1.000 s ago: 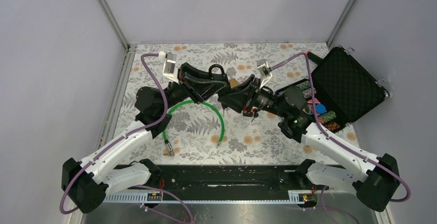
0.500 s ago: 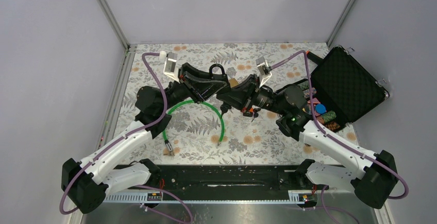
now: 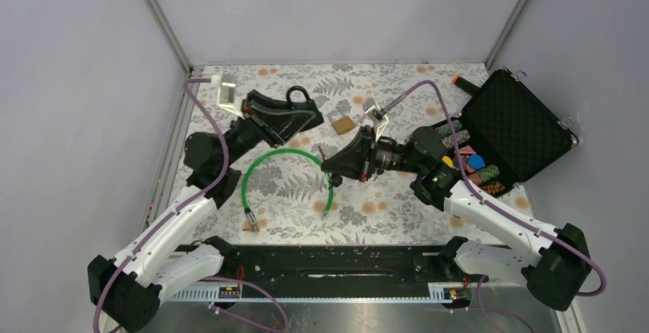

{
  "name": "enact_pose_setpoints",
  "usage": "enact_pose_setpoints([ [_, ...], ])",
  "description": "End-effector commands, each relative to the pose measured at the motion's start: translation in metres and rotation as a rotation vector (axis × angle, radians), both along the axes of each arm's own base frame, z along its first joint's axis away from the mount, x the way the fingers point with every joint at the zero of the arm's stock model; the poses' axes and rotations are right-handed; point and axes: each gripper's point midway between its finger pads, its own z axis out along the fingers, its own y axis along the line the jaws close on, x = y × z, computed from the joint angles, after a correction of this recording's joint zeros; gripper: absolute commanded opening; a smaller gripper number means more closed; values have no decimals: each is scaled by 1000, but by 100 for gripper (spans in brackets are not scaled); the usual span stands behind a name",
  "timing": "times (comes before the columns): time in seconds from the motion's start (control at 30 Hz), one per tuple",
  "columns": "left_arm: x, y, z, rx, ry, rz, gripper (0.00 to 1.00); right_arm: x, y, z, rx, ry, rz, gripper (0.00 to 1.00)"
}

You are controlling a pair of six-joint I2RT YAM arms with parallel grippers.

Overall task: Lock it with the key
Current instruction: Lock the lock.

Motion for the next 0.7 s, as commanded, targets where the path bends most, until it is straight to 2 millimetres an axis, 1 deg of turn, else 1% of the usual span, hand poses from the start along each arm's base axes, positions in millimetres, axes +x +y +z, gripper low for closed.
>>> enact_pose_setpoints([
  [0.0, -31, 44, 78, -221, -223, 57, 0, -35, -7, -9, -49, 34, 166, 0],
  [0.1, -20, 44, 71, -189, -190, 93, 0, -32, -9, -14, -70, 50, 133, 0],
  [0.17, -7, 43, 60, -158, -141, 134, 0, -18, -8, -22, -108, 69, 56, 0],
  [0.2, 2, 43, 53, -133, -111, 168, 0, -9, -7, -28, -134, 83, 7, 0],
  [0.3, 44, 46, 16, -17, 25, 330, 0, 30, -5, -47, -222, 141, -184, 0],
  [0.37, 75, 52, -17, 76, 152, 446, 0, 60, -5, -57, -271, 171, -315, 0],
  [0.43, 101, 60, -49, 159, 255, 519, 0, 89, -2, -63, -300, 194, -415, 0],
  [0.47, 114, 63, -69, 195, 322, 549, 0, 104, -1, -63, -306, 199, -464, 0],
  [0.53, 131, 69, -93, 254, 368, 570, 0, 137, 3, -68, -317, 224, -557, 0],
  [0.57, 140, 75, -107, 292, 409, 608, 1, 151, 8, -64, -302, 228, -583, 0],
  [0.6, 149, 83, -119, 333, 444, 655, 3, 166, 13, -70, -306, 243, -603, 0],
  [0.63, 157, 90, -130, 375, 466, 696, 5, 179, 20, -70, -298, 252, -609, 0],
  [0.67, 165, 95, -141, 406, 487, 724, 8, 192, 28, -75, -301, 268, -608, 0],
])
